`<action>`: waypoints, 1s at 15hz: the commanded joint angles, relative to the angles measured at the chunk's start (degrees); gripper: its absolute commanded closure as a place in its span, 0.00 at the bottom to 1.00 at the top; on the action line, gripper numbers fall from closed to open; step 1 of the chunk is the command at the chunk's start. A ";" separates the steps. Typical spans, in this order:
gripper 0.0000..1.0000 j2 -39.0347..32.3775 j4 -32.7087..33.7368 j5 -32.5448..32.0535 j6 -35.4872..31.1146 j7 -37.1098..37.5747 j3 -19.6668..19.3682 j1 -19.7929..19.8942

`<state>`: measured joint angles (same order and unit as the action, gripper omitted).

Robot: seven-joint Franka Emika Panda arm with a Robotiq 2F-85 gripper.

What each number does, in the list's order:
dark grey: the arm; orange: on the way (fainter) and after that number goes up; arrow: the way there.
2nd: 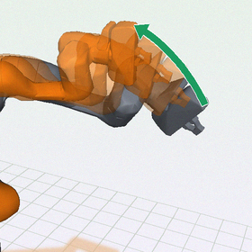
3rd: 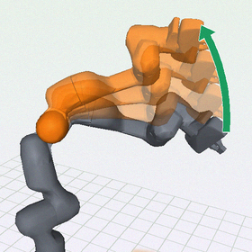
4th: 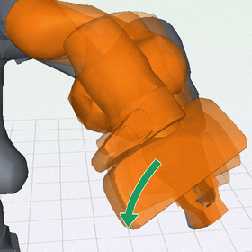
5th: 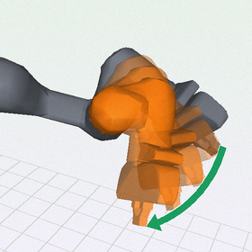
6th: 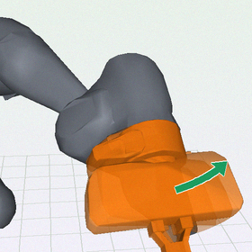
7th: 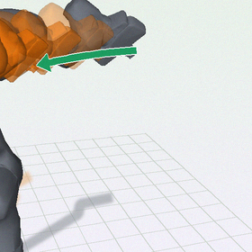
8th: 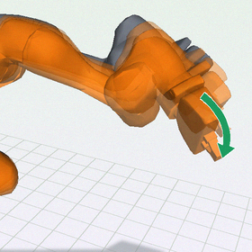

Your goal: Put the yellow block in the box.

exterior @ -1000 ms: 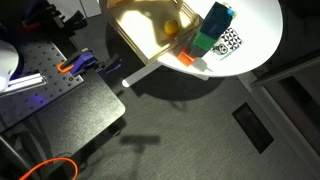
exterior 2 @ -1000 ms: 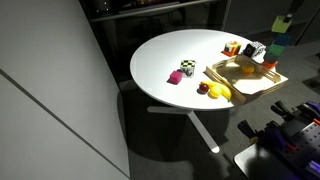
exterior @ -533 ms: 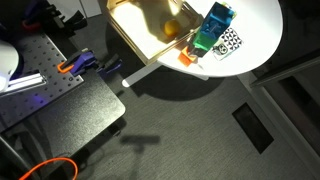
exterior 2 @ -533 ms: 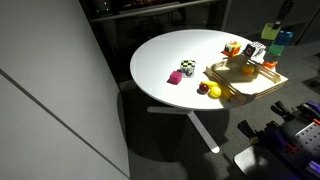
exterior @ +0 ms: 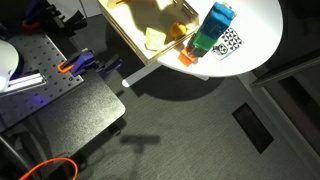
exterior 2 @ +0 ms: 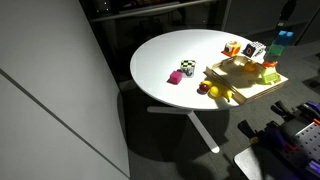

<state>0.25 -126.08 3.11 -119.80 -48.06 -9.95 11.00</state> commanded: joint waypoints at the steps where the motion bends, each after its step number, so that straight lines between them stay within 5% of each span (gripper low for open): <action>1: 0.00 4.83 -2.38 -4.89 2.10 7.65 -0.07 -0.34; 9: 0.00 10.61 -2.66 -14.82 6.80 26.46 0.33 -0.57; 15: 0.00 13.94 -2.86 -13.95 6.84 33.92 0.52 -1.13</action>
<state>11.33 -127.78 -10.73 -113.88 -17.75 -9.61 10.40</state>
